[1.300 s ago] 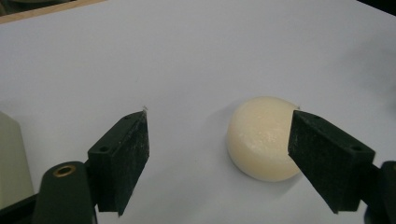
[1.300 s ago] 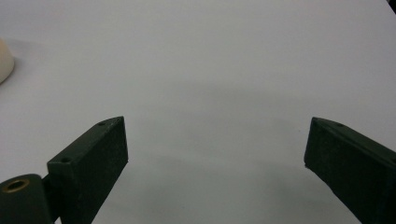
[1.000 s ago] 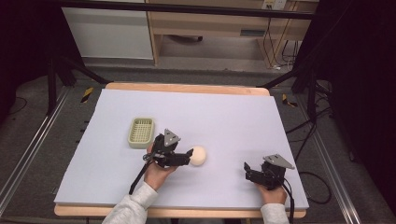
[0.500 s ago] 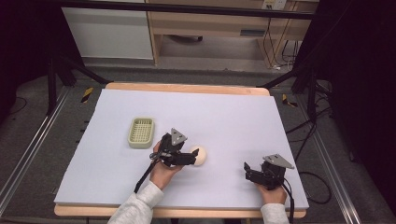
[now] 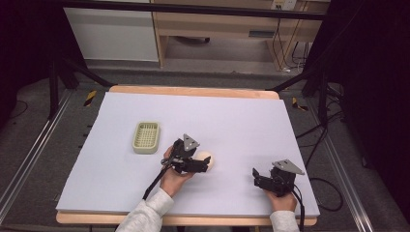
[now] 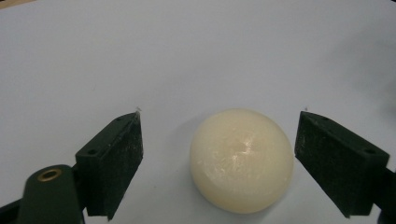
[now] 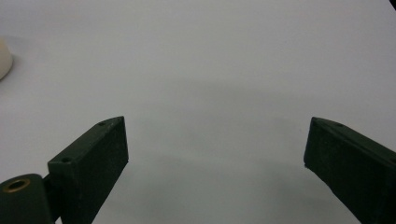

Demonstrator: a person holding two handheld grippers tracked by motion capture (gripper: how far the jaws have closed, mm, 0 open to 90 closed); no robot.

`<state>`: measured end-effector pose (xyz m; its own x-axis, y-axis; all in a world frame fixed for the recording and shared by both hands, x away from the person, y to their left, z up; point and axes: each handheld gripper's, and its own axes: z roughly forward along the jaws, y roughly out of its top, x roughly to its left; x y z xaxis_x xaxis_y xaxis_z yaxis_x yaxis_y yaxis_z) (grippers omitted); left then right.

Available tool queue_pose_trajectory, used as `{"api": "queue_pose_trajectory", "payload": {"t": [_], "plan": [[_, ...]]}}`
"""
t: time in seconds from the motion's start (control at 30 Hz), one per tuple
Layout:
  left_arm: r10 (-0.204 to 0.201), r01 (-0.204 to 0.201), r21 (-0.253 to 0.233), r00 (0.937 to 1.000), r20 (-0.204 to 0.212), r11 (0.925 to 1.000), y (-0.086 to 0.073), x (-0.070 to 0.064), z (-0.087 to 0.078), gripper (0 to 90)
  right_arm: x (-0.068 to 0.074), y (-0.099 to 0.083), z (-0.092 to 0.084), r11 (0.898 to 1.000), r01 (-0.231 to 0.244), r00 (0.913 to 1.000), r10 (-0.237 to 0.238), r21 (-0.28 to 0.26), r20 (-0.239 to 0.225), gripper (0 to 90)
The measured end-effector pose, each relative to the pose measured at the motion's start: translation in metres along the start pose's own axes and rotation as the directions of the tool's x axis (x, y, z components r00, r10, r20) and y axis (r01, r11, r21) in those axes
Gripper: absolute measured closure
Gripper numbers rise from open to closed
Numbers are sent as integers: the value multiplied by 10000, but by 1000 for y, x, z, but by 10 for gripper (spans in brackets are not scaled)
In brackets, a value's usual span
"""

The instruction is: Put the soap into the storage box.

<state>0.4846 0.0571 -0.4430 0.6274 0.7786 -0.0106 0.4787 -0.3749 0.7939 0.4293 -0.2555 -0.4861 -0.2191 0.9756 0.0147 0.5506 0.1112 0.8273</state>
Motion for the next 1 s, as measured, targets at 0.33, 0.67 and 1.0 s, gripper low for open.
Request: {"api": "queue_pose_trajectory", "payload": {"t": [0.33,0.67,1.0], "plan": [[77,-78,103,9999,107,9999,-1,-2,6,140,0,0,0,10000,-13,10000,13,-4,1,68],[171,-175,243,9997,169,9996,-2,-5,12,128,0,0,0,10000,-7,10000,7,9,-10,68],[182,-192,456,9996,238,9988,-4,-7,20,126,0,0,0,10000,-3,10000,4,41,-20,68]]}}
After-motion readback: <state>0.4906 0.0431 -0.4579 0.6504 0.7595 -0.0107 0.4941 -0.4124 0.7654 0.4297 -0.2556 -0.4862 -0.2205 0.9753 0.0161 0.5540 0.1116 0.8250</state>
